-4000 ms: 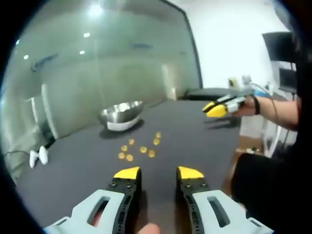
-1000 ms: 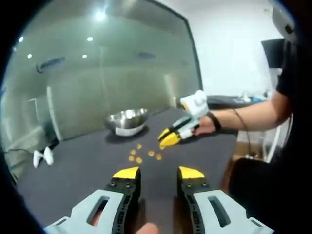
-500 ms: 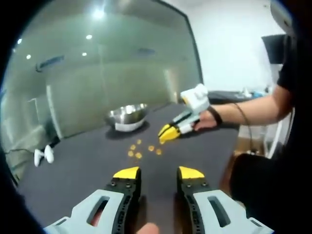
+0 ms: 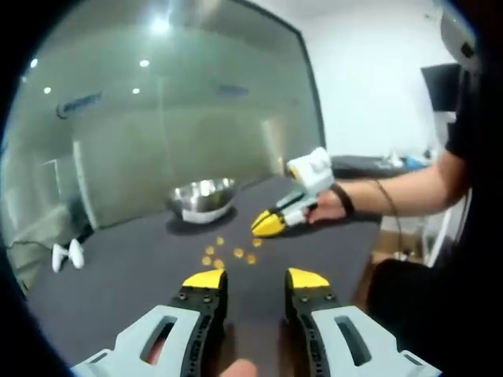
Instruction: Pick up the QQ candy scattered on the table and place it into the stainless steel bowl on the table
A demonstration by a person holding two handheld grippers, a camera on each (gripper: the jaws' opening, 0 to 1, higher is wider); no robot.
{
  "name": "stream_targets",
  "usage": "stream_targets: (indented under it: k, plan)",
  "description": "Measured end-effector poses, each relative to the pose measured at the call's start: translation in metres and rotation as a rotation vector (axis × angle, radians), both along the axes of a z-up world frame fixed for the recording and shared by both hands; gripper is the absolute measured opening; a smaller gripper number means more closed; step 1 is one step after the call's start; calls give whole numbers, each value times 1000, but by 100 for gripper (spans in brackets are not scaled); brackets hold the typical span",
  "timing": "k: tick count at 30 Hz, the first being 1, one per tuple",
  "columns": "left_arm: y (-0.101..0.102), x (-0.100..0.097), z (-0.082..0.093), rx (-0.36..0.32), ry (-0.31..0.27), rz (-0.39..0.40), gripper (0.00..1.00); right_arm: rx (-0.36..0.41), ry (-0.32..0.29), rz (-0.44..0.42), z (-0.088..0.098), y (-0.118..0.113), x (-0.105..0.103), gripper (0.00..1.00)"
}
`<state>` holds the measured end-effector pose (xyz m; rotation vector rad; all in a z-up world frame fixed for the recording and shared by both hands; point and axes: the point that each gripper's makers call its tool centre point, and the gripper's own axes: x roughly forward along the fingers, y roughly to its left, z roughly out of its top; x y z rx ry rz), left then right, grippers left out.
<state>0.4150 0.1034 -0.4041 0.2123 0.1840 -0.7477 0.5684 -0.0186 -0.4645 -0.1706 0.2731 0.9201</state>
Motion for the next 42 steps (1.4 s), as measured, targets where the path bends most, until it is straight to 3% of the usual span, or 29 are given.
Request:
stream_targets:
  k: [14, 25, 31, 42]
  plan:
    - [-8, -2, -4, 21, -3, -22, 31, 38, -103, -71, 68, -23, 28, 10]
    - [-4, -4, -6, 12, 0, -13, 31, 45, -157, -86, 103, -27, 53, 10]
    - [0, -5, -9, 18, 4, -12, 31, 33, -176, -95, 112, -20, 75, 10]
    - [11, -4, -15, 21, 19, 18, 31, -6, -172, -112, 105, 2, 134, 10]
